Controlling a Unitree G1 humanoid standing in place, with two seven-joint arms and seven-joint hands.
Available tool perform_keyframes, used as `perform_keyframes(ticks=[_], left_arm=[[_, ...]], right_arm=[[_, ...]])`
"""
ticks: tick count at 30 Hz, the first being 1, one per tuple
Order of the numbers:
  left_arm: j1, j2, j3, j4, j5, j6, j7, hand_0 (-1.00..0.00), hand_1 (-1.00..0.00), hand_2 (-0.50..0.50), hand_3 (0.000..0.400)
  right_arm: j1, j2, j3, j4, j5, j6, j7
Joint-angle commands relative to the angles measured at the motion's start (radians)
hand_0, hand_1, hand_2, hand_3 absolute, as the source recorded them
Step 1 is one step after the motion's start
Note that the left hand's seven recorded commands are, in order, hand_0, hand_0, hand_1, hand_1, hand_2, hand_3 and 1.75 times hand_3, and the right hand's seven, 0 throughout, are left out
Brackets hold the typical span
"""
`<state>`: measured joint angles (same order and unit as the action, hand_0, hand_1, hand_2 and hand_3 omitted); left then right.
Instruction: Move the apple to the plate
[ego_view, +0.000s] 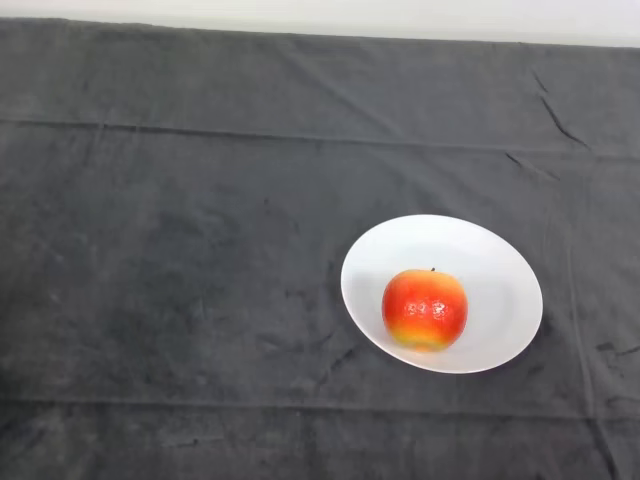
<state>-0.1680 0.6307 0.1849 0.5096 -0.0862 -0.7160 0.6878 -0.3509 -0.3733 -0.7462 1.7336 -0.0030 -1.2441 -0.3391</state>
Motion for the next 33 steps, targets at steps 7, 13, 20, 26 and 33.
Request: perform_keyframes(ticks=[7,13,20,26,33], left_arm=[[-0.013,-0.022,0.049,-0.036,0.028,0.008,-0.026,0.00,0.00,0.00,0.000],[-0.016,-0.034,0.062,-0.041,0.040,0.013,-0.037,0.00,0.00,0.00,0.000],[-0.019,-0.047,0.076,-0.044,0.057,0.016,-0.047,0.00,0.00,0.00,0.000],[-0.024,-0.057,0.087,-0.037,0.070,0.013,-0.055,0.00,0.00,0.00,0.000],[-0.028,-0.067,0.099,-0.038,0.081,0.018,-0.067,0.00,0.00,0.00,0.000]], right_arm=[[0.037,0.129,-0.0030,0.066,0.0033,0.064,0.0024],[0.037,0.129,-0.0026,0.065,0.0037,0.064,0.0025],[0.037,0.129,-0.0021,0.065,0.0043,0.064,0.0026],[0.037,0.129,-0.0018,0.065,0.0047,0.065,0.0027],[0.037,0.129,-0.0014,0.065,0.0053,0.065,0.0029]])
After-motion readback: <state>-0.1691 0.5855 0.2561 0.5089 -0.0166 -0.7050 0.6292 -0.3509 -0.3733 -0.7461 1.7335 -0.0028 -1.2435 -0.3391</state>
